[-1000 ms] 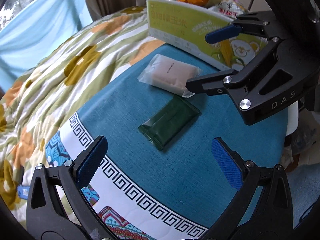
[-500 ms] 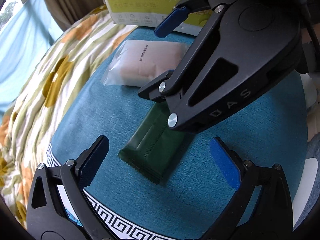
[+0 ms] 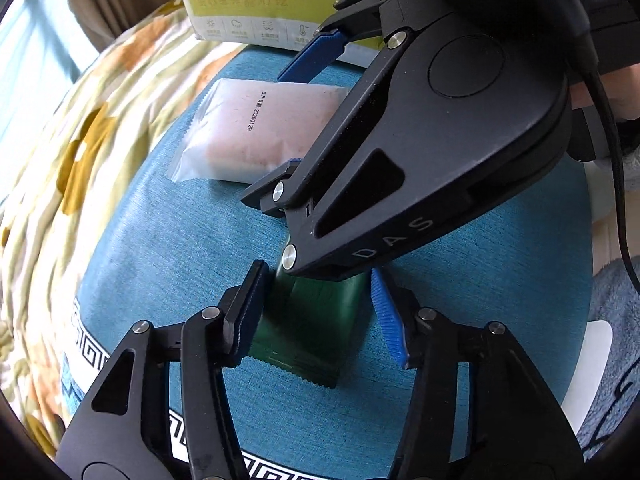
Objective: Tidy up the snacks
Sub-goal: 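Grasp the green pack with the left tool while the right tool grasps the white pack, then carry both packs over the cardboard box and open both tools to drop them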
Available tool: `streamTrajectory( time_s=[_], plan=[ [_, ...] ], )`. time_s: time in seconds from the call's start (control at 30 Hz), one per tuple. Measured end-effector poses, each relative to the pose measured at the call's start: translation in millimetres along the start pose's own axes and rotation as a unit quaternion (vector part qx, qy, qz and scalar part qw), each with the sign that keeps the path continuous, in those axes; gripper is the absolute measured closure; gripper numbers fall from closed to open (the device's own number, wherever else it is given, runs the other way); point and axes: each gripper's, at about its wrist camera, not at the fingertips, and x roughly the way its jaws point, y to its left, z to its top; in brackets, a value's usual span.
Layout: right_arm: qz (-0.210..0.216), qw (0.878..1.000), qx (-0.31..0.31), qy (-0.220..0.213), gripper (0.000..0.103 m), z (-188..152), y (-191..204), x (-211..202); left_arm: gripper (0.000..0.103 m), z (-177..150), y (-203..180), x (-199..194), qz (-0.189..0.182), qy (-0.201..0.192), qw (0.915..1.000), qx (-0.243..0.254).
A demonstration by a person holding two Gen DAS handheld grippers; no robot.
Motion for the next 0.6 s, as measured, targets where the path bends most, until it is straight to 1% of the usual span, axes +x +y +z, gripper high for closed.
streamTrajectory(
  time_s=[0.13, 0.33, 0.5, 0.6],
  plan=[
    [0.002, 1.0, 0.004, 0.002, 0.025, -0.4, -0.1, -1.2, 0.056, -11.4, 0.0, -6.0, 0.012, 0.006, 0.9996, -0.027],
    [0.003, 1.0, 0.006, 0.007, 0.025, -1.2, 0.4, 0.1, 0.057, -35.0, 23.3, -15.4, 0.033, 0.011, 0.9949, -0.095],
    [0.011, 1.0, 0.02, 0.014, 0.028, -2.6, -2.8, 4.3, 0.057, -47.7, 42.7, -22.8, 0.047, 0.011, 0.9864, -0.157],
    [0.014, 0.999, 0.03, 0.013, 0.028, -3.9, -4.5, 5.3, 0.057, -53.3, 54.4, -26.3, 0.059, 0.001, 0.9782, -0.199]
  ],
)
